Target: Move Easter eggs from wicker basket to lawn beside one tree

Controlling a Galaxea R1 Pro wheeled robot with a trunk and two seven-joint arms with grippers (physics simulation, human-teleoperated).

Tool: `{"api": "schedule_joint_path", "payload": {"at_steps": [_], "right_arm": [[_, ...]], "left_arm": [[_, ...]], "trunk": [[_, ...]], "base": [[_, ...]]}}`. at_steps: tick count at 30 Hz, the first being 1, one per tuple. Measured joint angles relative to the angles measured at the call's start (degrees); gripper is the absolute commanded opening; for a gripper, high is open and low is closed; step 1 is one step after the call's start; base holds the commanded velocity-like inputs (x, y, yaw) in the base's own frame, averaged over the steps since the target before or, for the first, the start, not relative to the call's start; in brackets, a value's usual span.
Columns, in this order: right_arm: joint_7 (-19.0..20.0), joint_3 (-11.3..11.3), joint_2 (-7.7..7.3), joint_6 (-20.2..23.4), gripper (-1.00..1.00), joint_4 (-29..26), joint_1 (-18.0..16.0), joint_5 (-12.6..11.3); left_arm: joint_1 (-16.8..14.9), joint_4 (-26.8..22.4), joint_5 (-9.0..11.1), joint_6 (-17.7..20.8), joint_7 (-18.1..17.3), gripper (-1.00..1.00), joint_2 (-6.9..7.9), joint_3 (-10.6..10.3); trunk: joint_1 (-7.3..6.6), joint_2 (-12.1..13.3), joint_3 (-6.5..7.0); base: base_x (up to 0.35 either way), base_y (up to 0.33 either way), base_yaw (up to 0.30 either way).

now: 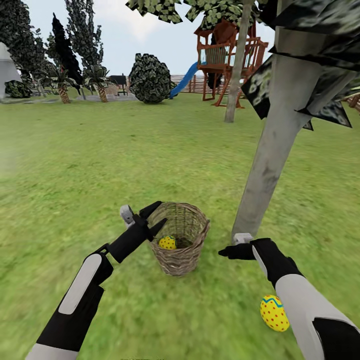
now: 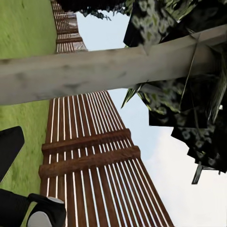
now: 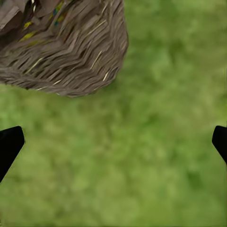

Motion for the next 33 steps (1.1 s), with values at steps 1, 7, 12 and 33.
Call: {"api": "schedule_joint_path", "payload": {"at_steps": [1,7,12,33], "right_arm": [[0.01,0.00,-0.07,0.00,1.00,-0.07,0.00,-0.02],[0.03,-0.01,-0.09,0.09,1.00,-0.44,0.00,-0.07],[0.31,-0.11,-0.26,0.53,1.00,-1.15,0.00,-0.37],[0.78,-6.20,-0.01,0.64,1.00,-2.49,0.00,-10.33]], "left_arm": [[0.00,0.00,-0.02,0.00,0.00,1.00,0.00,0.00],[0.00,0.01,0.00,-0.01,0.00,1.00,0.00,-0.01],[0.00,0.05,-0.05,-0.10,0.00,1.00,-0.07,-0.01],[-0.02,2.01,-0.42,0.08,0.50,1.00,0.09,0.66]], "trunk": [[0.00,0.00,0.00],[0.00,0.00,0.00],[0.00,0.00,0.00],[-3.95,7.20,3.23]], "base": [[0.000,0.000,0.291],[0.000,0.000,0.292],[0.000,0.000,0.292],[0.000,0.000,0.292]]}}
